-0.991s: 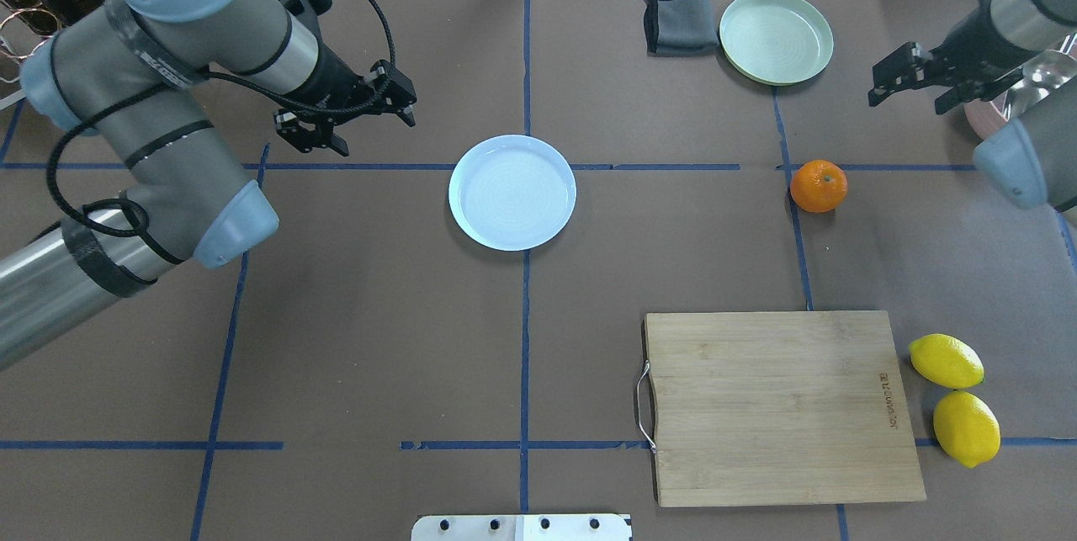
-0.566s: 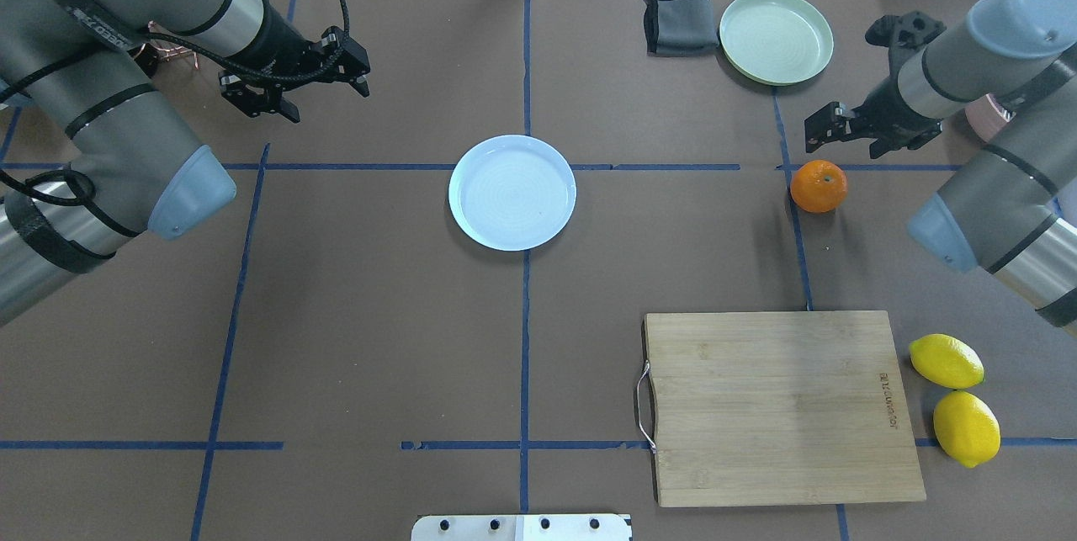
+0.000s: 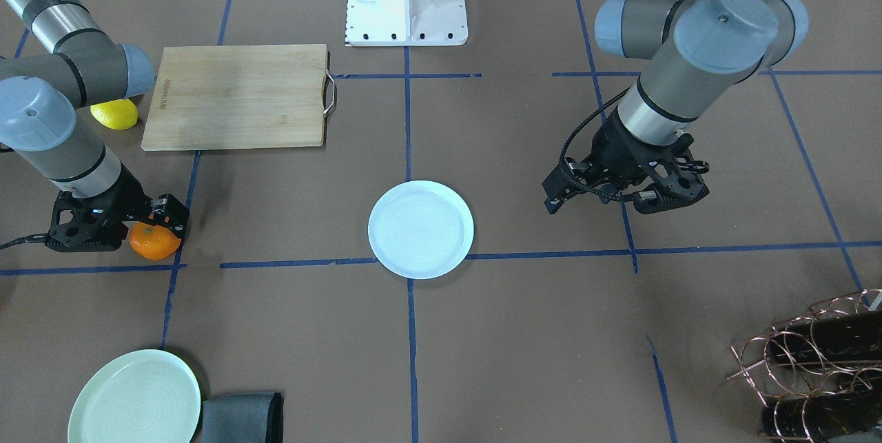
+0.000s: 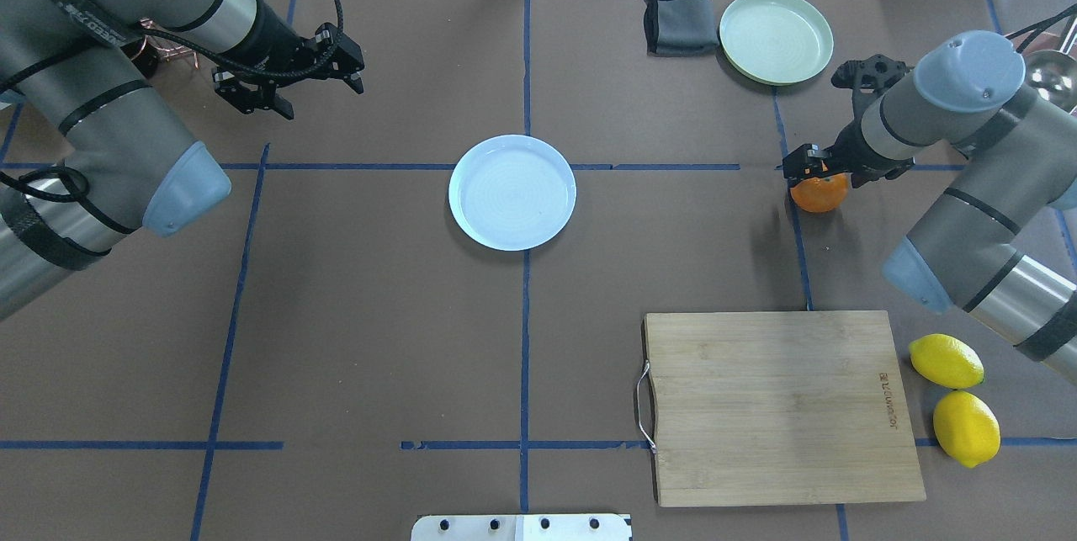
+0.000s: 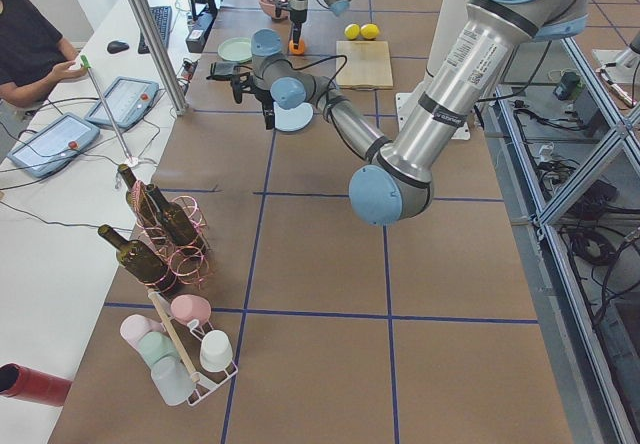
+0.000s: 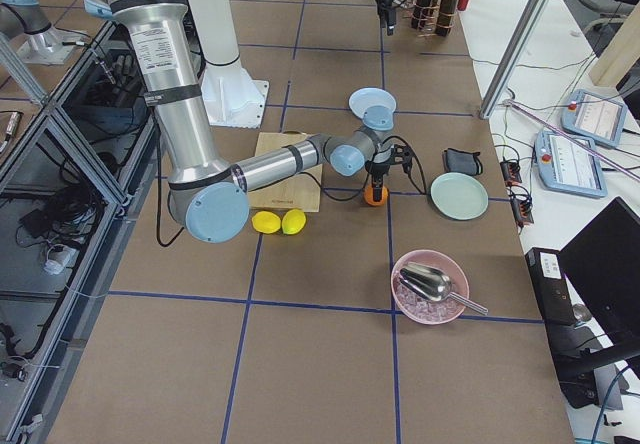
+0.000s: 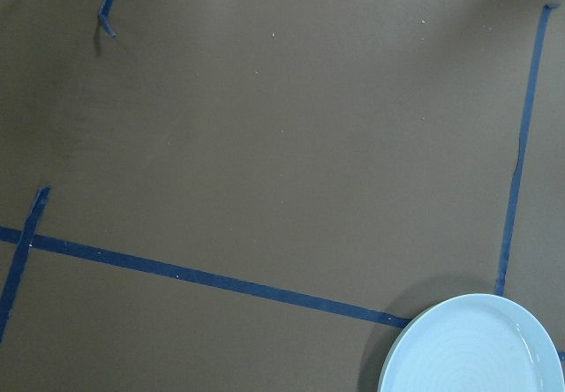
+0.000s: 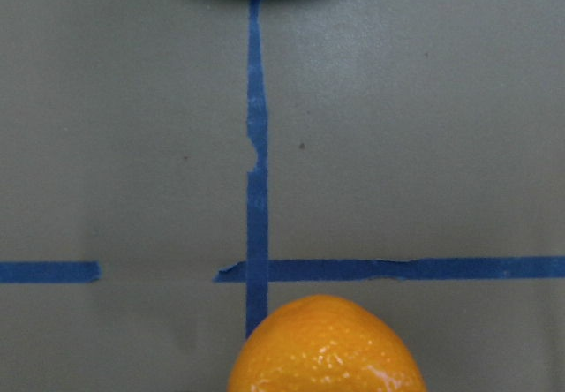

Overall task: Pick orange to plate
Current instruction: 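Close the right gripper around the orange and lift it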

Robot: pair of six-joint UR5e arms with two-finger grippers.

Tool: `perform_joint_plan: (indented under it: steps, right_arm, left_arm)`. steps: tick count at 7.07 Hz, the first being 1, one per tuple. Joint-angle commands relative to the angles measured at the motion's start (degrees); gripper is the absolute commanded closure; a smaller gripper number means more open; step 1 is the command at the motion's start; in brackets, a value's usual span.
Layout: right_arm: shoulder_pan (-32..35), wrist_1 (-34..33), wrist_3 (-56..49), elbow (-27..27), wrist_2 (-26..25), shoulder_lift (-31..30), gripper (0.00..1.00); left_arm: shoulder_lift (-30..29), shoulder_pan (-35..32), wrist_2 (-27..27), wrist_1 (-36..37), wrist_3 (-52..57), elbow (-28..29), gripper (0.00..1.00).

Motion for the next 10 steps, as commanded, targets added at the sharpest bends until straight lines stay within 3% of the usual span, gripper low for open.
perform_joint_plan:
  steps: [1, 5, 6, 7, 10]
  right_arm:
    - [-0.14, -0.16, -0.25, -0.5, -0.07, -0.62, 0.0]
    - [-0.93, 0.02, -0.07, -1.91, -0.16, 0.35, 0.0]
    - [-0.93, -0.07, 0.02, -1.91, -0.07, 0.44, 0.3]
    - [-0.93, 0.19, -0.16, -1.82, -0.16, 0.35, 0.98]
    - [2.4, -3.29, 3.07, 1.07, 2.11, 7.17, 1.0]
  left_arm:
    - [0.19, -0.03, 0.0, -0.07, 0.03, 0.07, 0.0]
    - [0.89, -0.12, 0.0, -0.07, 0.03, -0.01, 0.0]
    - [1.24, -0.12, 0.0, -0.42, 0.12, -0.01, 0.0]
    - [1.51, -0.12, 0.0, -0.42, 0.03, -0.01, 0.0]
    - [1.69, -3.0, -0.26, 0.1, 6.92, -0.01, 0.0]
